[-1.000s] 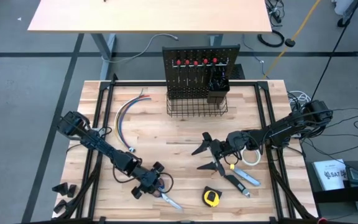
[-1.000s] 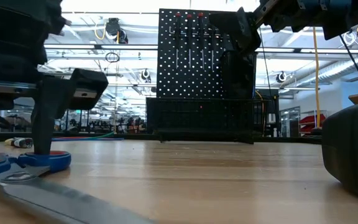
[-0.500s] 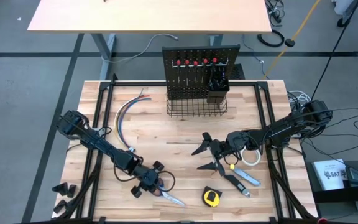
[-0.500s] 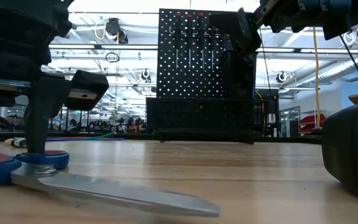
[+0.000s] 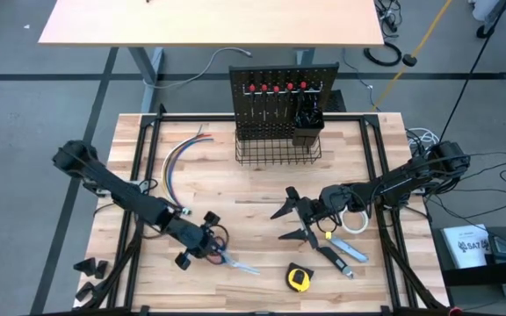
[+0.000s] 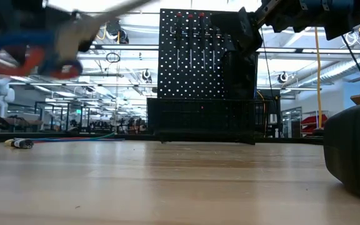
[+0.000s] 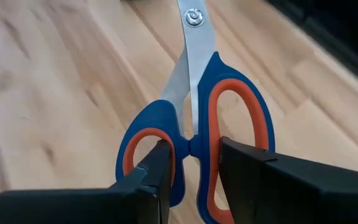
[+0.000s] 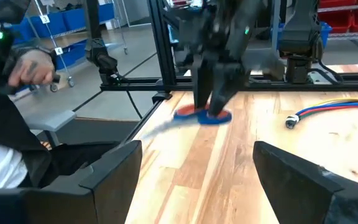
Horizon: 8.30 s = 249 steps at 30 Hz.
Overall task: Hang tools onto peg board
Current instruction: Put the scissor into the black bin on the pegboard
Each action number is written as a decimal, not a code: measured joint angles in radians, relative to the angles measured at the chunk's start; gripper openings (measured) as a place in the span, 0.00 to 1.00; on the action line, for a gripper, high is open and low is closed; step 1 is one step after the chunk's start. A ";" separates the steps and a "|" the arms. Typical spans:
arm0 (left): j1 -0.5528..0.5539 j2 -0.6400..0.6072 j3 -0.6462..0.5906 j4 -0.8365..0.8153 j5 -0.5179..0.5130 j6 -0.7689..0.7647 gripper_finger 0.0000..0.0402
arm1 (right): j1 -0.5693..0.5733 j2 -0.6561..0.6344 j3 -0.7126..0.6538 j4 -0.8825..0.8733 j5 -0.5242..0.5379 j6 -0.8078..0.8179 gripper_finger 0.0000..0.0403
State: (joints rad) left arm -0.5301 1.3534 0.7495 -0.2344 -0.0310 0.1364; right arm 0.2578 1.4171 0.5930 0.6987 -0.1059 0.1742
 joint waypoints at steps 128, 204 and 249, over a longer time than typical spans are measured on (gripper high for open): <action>0.178 0.069 -0.267 1.149 0.491 -0.351 0.57 | -0.066 0.539 0.695 0.230 -0.349 -0.211 0.00; 0.027 -0.050 -0.141 0.633 -1.181 0.977 0.57 | -0.134 -0.183 0.079 -0.362 0.235 -0.077 0.64; 0.615 -0.082 -0.142 -0.204 -0.068 -0.437 0.01 | -0.195 -0.023 0.081 -0.263 0.166 0.033 0.64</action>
State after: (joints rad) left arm 0.0845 1.2716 0.6075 -0.4380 -0.0992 -0.3004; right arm 0.0630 1.3946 0.6739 0.4359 0.0598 0.2071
